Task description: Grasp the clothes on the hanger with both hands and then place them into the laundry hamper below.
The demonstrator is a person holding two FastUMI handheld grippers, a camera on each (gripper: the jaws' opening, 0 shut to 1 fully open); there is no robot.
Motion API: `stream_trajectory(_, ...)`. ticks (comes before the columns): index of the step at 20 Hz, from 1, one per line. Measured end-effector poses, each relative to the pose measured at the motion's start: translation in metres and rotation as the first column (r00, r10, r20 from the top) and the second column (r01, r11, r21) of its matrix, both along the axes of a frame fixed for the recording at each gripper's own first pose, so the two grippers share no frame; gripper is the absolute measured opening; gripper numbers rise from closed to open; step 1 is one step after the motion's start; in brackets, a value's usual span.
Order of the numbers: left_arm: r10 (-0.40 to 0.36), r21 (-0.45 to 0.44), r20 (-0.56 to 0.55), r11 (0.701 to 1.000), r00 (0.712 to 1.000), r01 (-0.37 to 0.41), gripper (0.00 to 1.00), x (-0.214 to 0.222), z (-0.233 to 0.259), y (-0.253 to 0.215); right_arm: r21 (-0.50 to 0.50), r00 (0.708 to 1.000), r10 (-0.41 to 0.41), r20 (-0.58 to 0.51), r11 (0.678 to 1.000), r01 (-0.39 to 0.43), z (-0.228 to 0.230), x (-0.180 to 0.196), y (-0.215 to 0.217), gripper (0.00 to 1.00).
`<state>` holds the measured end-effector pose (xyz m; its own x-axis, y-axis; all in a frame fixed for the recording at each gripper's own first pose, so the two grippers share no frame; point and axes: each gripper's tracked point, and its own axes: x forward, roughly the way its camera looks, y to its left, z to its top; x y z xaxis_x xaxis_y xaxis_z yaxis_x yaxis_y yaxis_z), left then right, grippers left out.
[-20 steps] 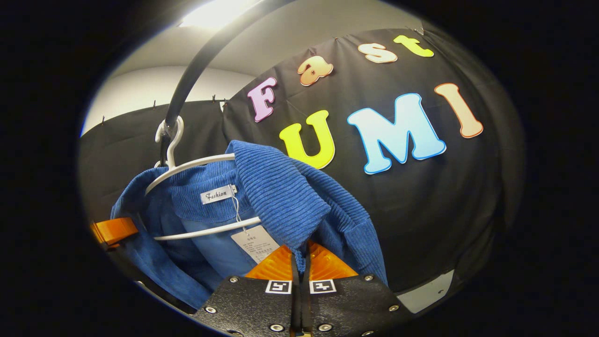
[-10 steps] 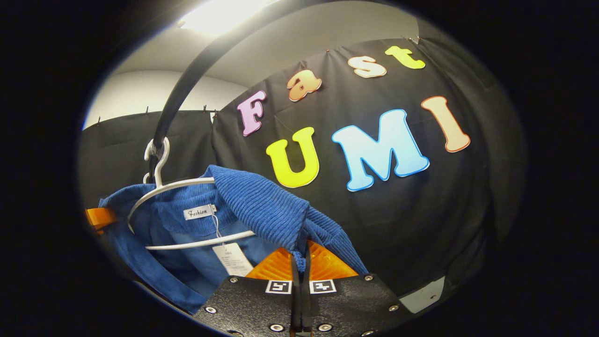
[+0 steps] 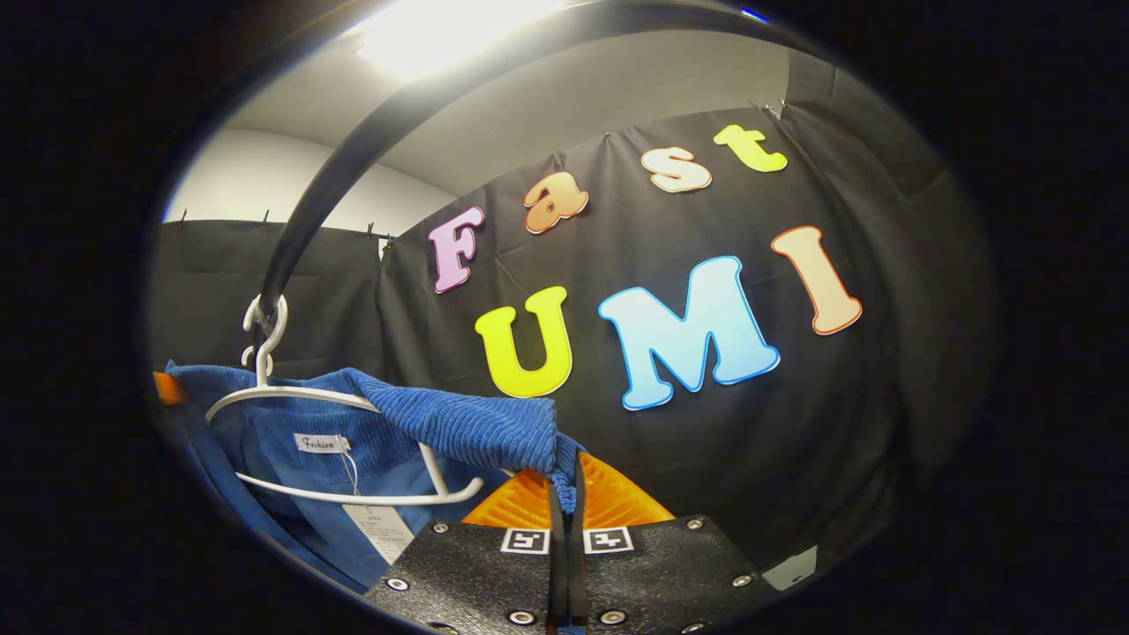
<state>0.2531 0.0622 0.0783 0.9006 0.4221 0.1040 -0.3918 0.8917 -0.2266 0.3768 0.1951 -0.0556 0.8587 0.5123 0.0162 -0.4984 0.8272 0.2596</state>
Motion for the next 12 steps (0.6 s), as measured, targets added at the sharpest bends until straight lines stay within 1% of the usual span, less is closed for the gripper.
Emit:
stream_trajectory(2,0.006,0.012,-0.004,1.0,1.0,-0.006,0.07,0.0,0.002,0.011,0.006,0.999,-0.015,0.029,1.0,0.015,0.005,0.006,0.002,0.0)
stream_trajectory(4,0.002,-0.019,0.004,1.0,1.0,-0.002,0.07,0.001,0.004,0.021,0.008,0.999,-0.015,0.046,1.0,0.015,0.007,0.012,0.008,0.0)
stream_trajectory(6,-0.002,-0.059,0.012,0.998,1.0,0.003,0.0,0.007,0.001,0.037,-0.019,0.996,-0.005,0.085,1.0,0.007,0.008,0.019,0.016,0.0)
stream_trajectory(8,-0.016,-0.075,0.008,0.997,1.0,0.017,0.01,0.007,-0.001,0.048,-0.042,0.992,0.01,0.129,0.999,-0.005,0.009,0.022,0.024,0.0)
stream_trajectory(10,-0.038,-0.069,-0.005,0.997,0.999,0.037,0.01,0.007,-0.002,0.057,-0.058,0.988,0.023,0.153,0.998,-0.014,0.01,0.017,0.029,0.0)
stream_trajectory(12,-0.068,-0.088,-0.008,0.994,0.998,0.067,0.01,0.005,-0.003,0.069,-0.073,0.985,0.039,0.167,0.997,-0.027,0.01,0.013,0.035,0.0)
